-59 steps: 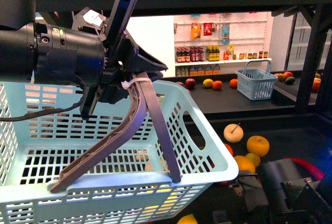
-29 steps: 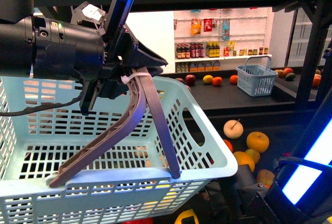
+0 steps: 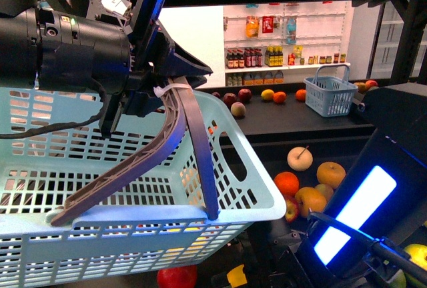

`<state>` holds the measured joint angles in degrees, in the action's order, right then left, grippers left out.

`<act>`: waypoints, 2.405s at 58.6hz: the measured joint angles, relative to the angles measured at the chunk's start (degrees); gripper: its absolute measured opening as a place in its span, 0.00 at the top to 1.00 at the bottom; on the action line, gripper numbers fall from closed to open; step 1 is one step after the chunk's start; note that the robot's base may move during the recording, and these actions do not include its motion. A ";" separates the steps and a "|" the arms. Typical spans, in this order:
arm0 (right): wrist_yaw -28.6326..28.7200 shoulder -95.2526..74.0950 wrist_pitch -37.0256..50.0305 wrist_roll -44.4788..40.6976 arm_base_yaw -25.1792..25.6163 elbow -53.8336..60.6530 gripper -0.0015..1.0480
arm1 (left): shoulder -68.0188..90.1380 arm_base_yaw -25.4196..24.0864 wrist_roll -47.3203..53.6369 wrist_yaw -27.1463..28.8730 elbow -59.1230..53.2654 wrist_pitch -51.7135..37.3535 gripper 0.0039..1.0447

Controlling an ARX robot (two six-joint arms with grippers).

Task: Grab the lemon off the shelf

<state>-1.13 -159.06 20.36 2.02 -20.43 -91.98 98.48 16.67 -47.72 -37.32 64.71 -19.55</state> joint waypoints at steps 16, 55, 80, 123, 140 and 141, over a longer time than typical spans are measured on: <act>-0.70 -2.29 -1.77 0.22 -0.72 -3.76 0.07 | 0.00 0.00 -0.09 -0.17 0.00 0.00 0.91; -3.10 -5.95 -3.72 -0.39 -1.42 -9.75 0.15 | 0.00 0.00 -0.42 -0.39 0.00 0.00 0.92; -1.99 -3.54 -1.49 -0.77 -0.02 -5.03 0.24 | 0.00 0.00 -0.50 -0.39 0.00 0.00 0.92; 4.94 30.53 7.85 -8.79 22.14 22.45 0.24 | 0.00 0.00 -0.52 -0.37 0.00 0.00 0.92; 9.27 45.88 6.16 -1.66 19.45 23.19 0.24 | 0.00 0.07 -0.59 -0.48 0.00 0.00 0.92; 9.42 46.27 6.10 -1.36 19.12 23.26 0.24 | 0.00 0.07 -0.57 -0.48 0.00 0.00 0.92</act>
<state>8.29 -112.79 26.46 0.67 -1.30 -68.73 98.48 16.73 -48.29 -37.80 64.71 -19.55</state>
